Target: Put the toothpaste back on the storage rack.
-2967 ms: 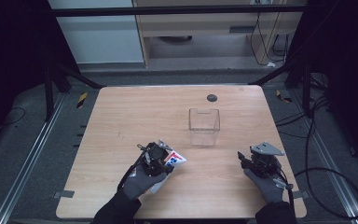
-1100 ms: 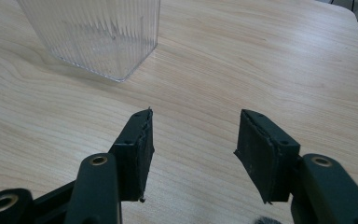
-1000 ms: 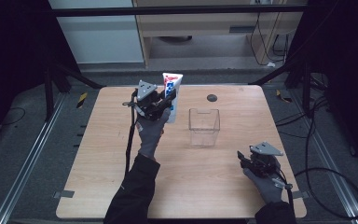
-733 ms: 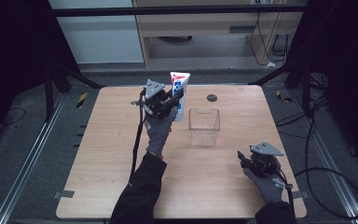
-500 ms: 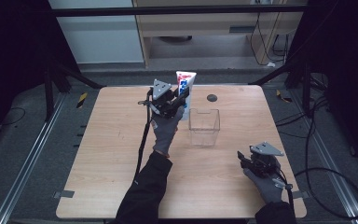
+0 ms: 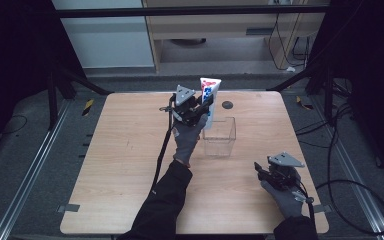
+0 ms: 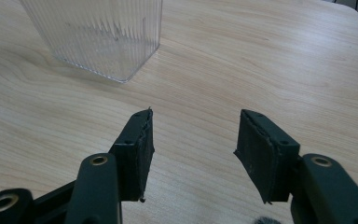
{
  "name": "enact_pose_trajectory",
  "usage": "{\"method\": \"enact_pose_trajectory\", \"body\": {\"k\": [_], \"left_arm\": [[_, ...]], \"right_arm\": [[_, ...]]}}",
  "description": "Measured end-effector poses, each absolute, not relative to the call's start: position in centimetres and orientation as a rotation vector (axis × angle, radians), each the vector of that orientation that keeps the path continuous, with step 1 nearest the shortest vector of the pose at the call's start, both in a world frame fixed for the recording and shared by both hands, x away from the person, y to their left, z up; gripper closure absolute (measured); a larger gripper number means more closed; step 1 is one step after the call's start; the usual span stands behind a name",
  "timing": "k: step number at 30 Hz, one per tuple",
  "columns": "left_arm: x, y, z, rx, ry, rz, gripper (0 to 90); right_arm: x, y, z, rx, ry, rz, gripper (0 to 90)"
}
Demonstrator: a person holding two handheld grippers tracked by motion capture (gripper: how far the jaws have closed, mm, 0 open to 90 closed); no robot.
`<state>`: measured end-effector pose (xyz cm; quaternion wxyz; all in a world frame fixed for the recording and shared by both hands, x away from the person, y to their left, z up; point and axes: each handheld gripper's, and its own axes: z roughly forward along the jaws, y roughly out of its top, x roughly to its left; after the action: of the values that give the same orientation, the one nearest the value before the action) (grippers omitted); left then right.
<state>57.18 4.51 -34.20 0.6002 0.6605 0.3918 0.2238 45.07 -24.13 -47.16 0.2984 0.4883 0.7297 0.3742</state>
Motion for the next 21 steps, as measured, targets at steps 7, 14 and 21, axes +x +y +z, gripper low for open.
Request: {"method": "enact_pose_trajectory", "body": {"k": [7, 14, 21], "left_arm": [[57.7, 3.7, -34.9, 1.549, 0.899, 0.495, 72.3], [58.0, 2.8, -35.6, 1.574, 0.892, 0.489, 72.3], [58.3, 2.5, -36.4, 1.585, 0.895, 0.486, 72.2]], "right_arm": [[45.1, -24.2, -47.2, 1.299, 1.940, 0.998, 45.8], [45.1, -24.2, -47.2, 1.300, 1.941, 0.996, 45.8], [45.1, -24.2, -47.2, 1.300, 1.942, 0.996, 45.9]]}}
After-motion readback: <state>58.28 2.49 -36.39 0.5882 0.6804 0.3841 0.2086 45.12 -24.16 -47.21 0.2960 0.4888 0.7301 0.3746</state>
